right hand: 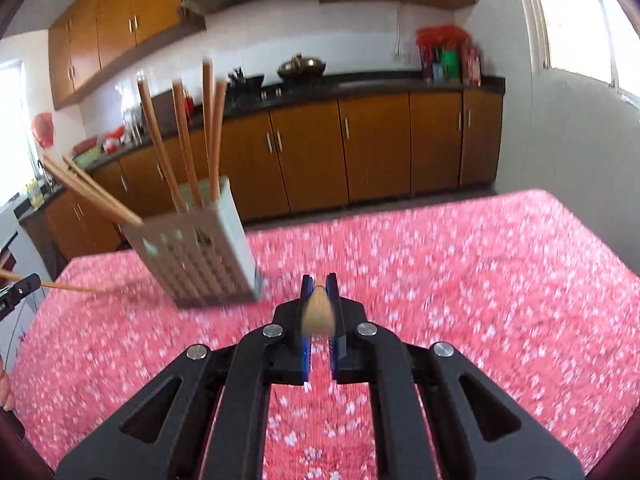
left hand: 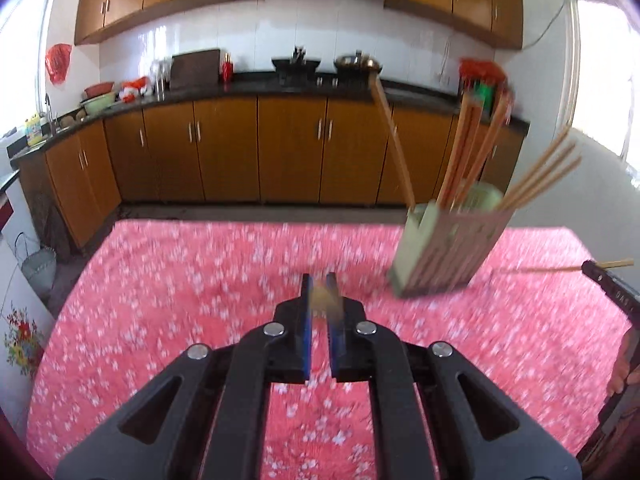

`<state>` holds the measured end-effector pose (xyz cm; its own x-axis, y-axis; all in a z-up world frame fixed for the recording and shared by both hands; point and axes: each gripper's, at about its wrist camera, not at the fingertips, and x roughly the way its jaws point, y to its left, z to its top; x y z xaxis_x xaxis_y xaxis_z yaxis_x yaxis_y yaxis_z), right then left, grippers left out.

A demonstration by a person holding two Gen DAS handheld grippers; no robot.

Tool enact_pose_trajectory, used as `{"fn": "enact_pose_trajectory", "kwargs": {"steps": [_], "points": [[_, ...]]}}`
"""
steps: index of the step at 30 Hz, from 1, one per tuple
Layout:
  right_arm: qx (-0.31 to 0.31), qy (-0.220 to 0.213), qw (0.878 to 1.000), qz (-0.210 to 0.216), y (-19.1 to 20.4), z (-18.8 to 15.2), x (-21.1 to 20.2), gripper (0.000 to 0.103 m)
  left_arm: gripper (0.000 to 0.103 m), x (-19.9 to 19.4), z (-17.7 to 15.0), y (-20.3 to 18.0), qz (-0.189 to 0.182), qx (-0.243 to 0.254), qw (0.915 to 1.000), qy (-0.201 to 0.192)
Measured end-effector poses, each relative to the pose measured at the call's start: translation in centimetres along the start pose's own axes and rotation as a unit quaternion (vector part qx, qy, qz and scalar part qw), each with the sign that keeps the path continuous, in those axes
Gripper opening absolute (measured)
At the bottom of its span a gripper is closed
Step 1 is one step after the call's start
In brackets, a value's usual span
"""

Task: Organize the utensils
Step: 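Lift both chopsticks upright and carry them over the beige holder, then lower both chopsticks into the holder and open both tools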

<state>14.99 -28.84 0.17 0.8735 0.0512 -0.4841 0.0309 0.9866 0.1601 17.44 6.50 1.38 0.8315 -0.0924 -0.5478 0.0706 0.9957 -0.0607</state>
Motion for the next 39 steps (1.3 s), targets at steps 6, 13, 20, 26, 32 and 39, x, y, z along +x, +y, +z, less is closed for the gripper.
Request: {"fn": "enact_pose_trajectory", "kwargs": {"steps": [6, 13, 20, 26, 32, 39], "points": [[0.002, -0.02, 1.0, 0.01, 0.6, 1.8, -0.9, 0.007, 0.008, -1.4, 2.6, -0.5, -0.012, 0.004, 0.9996, -0.024], [0.007, -0.048, 0.997, 0.063, 1.9, 4.3, -3.7, 0.007, 0.008, -4.3, 3.9, -2.3, -0.056, 0.022, 0.9971, -0.045], [-0.003, -0.091, 0.988, 0.122, 4.6, 7.0, -7.0, 0.007, 0.008, -7.5, 5.9, -5.3, -0.115, 0.029, 0.9899, -0.077], [-0.024, -0.14, 0.98, 0.141, 7.0, 9.3, -9.1, 0.007, 0.008, -9.6, 8.4, -7.6, -0.132, 0.026, 0.9824, -0.129], [-0.041, -0.178, 0.974, 0.131, 8.8, 11.2, -8.6, 0.007, 0.008, -8.7, 10.7, -8.7, -0.12, 0.013, 0.9797, -0.159], [-0.048, -0.162, 0.98, 0.109, 9.2, 11.9, -4.6, 0.007, 0.008, -4.4, 11.3, -9.1, -0.11, 0.006, 0.9842, -0.139]]}}
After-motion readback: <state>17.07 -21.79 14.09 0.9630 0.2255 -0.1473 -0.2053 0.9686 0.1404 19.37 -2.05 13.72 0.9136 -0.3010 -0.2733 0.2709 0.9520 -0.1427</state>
